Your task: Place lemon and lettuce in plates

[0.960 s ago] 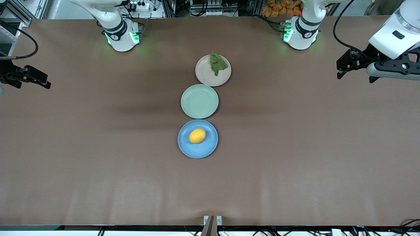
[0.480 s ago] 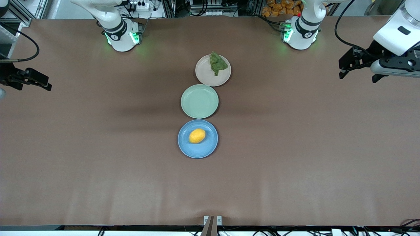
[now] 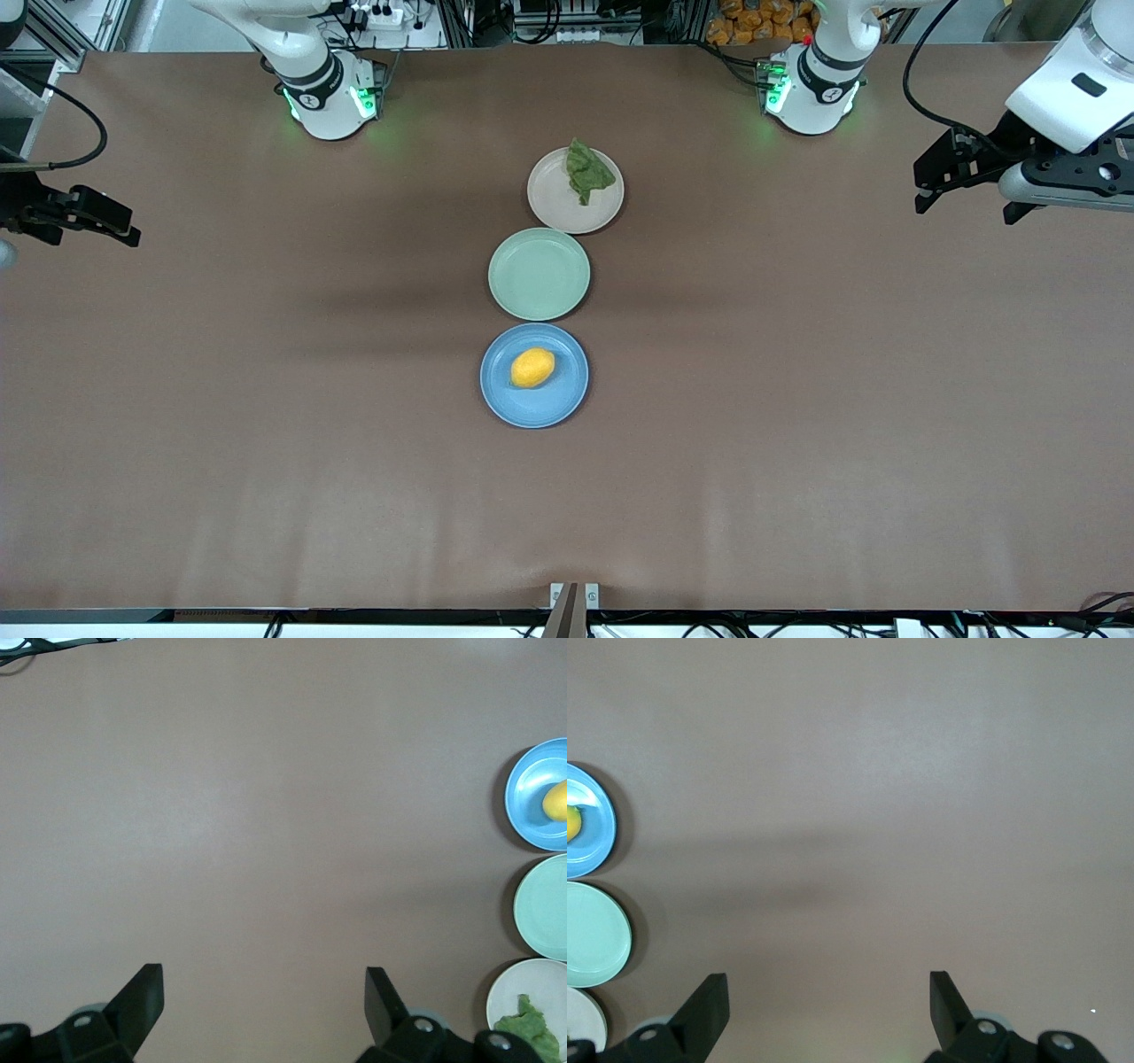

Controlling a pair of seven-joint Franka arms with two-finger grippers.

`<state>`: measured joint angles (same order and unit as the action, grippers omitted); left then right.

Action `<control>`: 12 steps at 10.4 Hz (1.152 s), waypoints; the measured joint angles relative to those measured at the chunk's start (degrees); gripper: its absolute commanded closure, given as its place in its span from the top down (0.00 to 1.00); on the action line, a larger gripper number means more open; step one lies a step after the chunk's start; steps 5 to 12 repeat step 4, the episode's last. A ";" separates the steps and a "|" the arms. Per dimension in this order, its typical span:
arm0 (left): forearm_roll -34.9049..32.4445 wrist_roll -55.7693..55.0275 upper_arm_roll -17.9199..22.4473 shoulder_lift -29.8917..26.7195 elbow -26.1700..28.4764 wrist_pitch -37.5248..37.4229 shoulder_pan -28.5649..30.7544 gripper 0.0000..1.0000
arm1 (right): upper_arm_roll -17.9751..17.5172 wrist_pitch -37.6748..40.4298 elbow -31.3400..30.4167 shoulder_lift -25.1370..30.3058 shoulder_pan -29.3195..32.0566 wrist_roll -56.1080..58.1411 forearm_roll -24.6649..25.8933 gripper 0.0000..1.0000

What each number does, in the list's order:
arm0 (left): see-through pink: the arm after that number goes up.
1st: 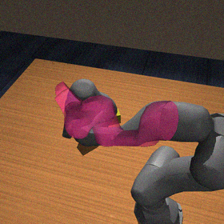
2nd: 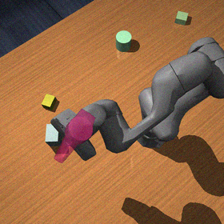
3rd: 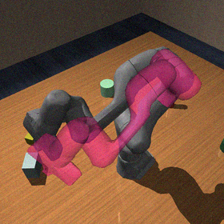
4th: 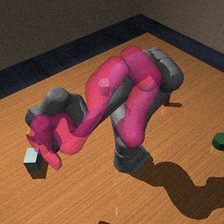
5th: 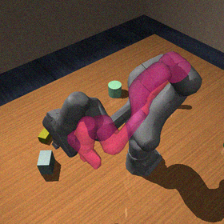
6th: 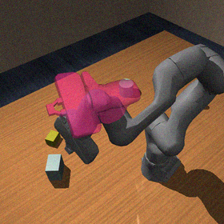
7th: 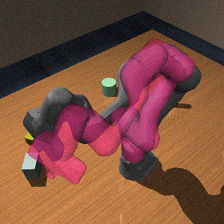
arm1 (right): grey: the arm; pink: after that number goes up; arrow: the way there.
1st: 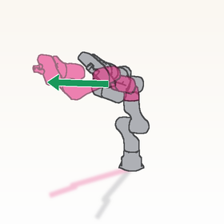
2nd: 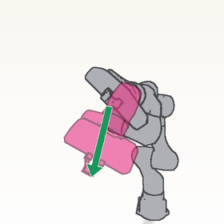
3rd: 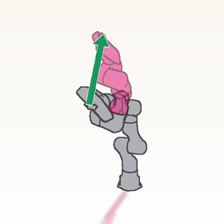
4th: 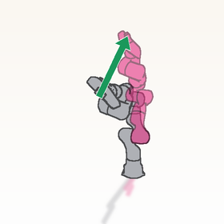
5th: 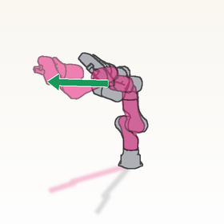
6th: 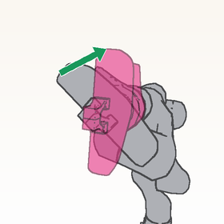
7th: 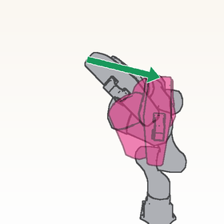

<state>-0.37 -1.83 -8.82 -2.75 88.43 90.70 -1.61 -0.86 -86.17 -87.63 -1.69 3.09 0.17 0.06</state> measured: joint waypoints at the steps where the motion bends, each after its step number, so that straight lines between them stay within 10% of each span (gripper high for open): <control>1: 0.00 0.00 -0.01 0.01 -0.01 -0.62 0.00 1.00 | 0.00 0.00 0.00 -0.01 0.00 0.00 0.00 1.00; 12: 0.00 0.00 -0.03 0.01 -0.02 -1.99 0.05 1.00 | 0.00 0.00 0.00 -0.01 0.00 0.00 0.00 1.00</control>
